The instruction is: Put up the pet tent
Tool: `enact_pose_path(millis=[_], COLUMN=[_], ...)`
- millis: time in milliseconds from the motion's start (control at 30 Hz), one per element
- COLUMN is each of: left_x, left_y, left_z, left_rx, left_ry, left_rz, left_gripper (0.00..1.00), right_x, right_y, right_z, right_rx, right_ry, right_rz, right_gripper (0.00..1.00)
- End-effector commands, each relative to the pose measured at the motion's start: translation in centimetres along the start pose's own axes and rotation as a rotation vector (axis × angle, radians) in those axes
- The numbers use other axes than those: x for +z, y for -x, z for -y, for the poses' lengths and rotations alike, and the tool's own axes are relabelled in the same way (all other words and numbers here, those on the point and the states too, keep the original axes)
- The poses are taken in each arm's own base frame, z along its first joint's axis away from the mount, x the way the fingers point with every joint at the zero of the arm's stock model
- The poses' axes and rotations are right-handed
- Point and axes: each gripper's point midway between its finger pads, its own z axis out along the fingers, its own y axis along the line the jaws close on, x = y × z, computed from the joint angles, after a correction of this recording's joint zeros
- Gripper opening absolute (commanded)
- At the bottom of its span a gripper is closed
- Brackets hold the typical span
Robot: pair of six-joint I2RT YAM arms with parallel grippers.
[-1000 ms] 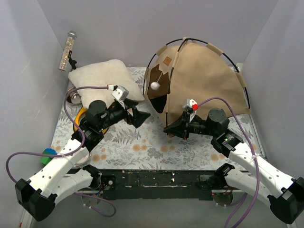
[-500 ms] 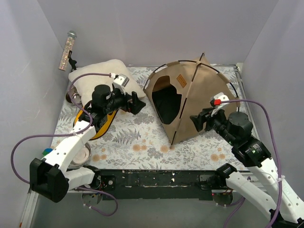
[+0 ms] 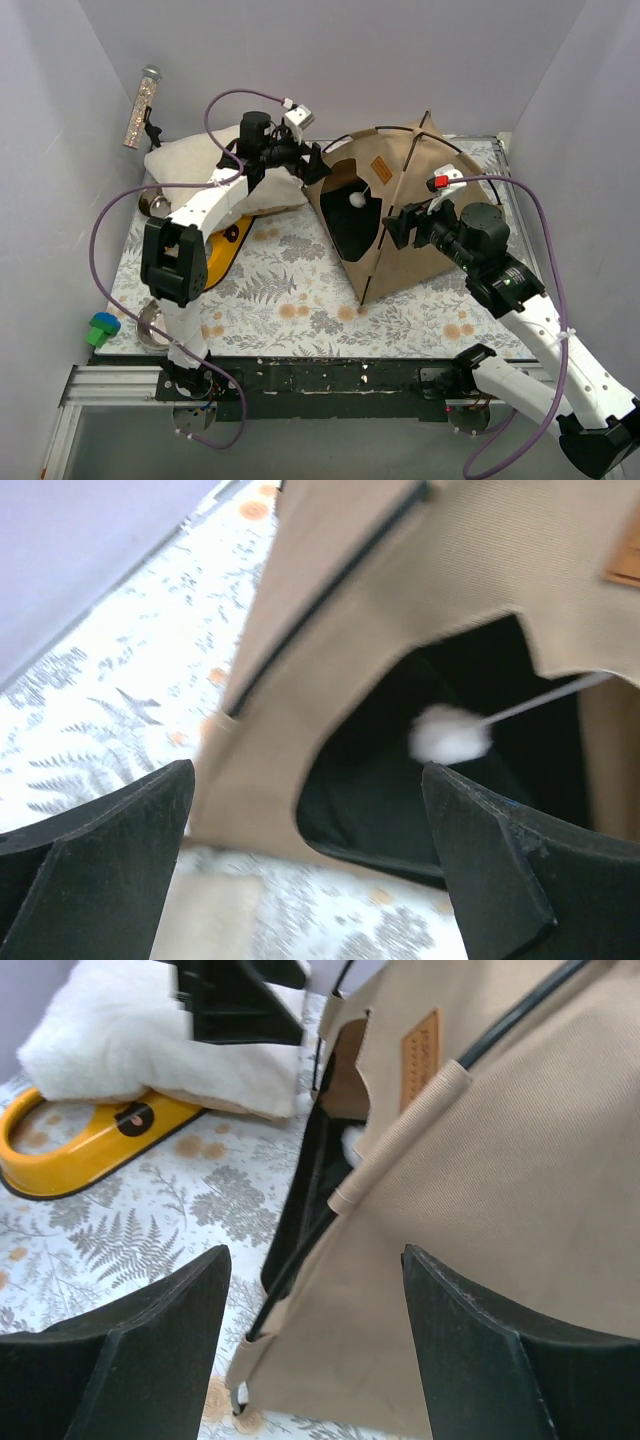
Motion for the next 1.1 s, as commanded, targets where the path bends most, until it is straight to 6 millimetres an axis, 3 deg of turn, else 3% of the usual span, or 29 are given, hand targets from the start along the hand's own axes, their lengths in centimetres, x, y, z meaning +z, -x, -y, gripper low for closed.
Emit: enact_pose_path(millis=[0,167,267,333,433,567,700,900,1067], left_x=[1.6,3.6,4.4,4.9,4.9,2.9,1.0,0.9,1.0], left_y=[3.7,4.6,4.5,4.0,3.5,4.1,4.1,4.6,5.1], left_z=[-2.0,-4.2,-3.6,-1.9,0.0,2.1,3.0,2.5,2.4], left_rx=[0.191,0.269,0.244,0.223,0.142,0.088,0.067,0.037,0.030], left_ry=[-0.047,-0.011,-0.105,-0.224,-0.325,-0.357,-0.288,-0.217,-0.207], left_rz=[0.081,0.176,0.215,0.206,0.189,0.191,0.213,0.215,0.223], left_gripper=[0.98,0.98,0.97,0.90,0.63,0.35,0.18,0.09,0.07], right_x=[0.6,3.1,3.8,3.8,3.5,3.0,3.1,5.4,7.7], right_y=[4.1,1.8,1.1,1.0,1.7,3.3,3.2,1.8,3.6], right_z=[-2.0,-0.9,1.0,2.4,4.1,6.5,10.2,14.2,14.2], right_rx=[0.029,0.012,0.005,-0.029,-0.109,-0.212,-0.277,-0.339,-0.358], right_ry=[0.103,0.051,-0.060,-0.126,-0.206,-0.298,-0.372,-0.386,-0.263], right_rz=[0.147,0.070,0.016,-0.006,-0.015,0.016,0.015,0.014,0.082], right_gripper=[0.77,0.77,0.73,0.65,0.59,0.58,0.57,0.51,0.53])
